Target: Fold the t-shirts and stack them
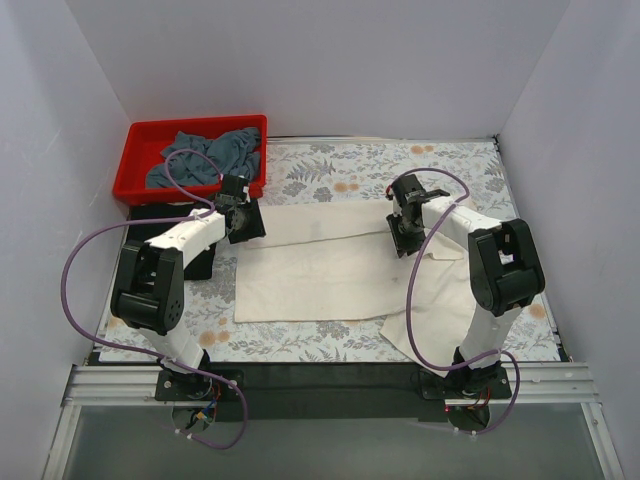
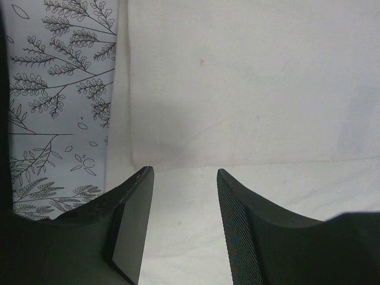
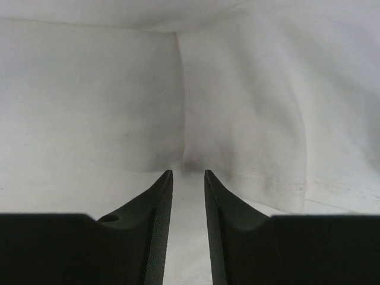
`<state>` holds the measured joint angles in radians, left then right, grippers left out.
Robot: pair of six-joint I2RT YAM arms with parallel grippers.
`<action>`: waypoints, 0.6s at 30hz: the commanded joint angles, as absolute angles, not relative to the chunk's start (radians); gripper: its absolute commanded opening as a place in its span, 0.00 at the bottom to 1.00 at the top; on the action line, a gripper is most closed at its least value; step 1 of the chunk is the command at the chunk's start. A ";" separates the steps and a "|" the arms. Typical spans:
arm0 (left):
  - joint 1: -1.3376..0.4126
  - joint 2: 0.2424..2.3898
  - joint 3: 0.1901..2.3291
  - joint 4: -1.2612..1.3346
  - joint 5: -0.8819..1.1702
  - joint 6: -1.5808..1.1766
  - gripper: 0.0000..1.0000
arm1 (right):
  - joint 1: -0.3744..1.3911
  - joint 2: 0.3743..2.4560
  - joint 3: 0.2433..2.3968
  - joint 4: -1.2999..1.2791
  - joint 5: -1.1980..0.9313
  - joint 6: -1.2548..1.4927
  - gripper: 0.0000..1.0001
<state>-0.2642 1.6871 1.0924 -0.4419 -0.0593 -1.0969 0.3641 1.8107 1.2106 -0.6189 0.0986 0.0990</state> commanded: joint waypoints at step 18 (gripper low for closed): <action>-0.268 1.628 1.101 -0.443 -0.054 -1.091 0.45 | 0.368 1.790 1.193 -0.592 0.120 0.100 0.01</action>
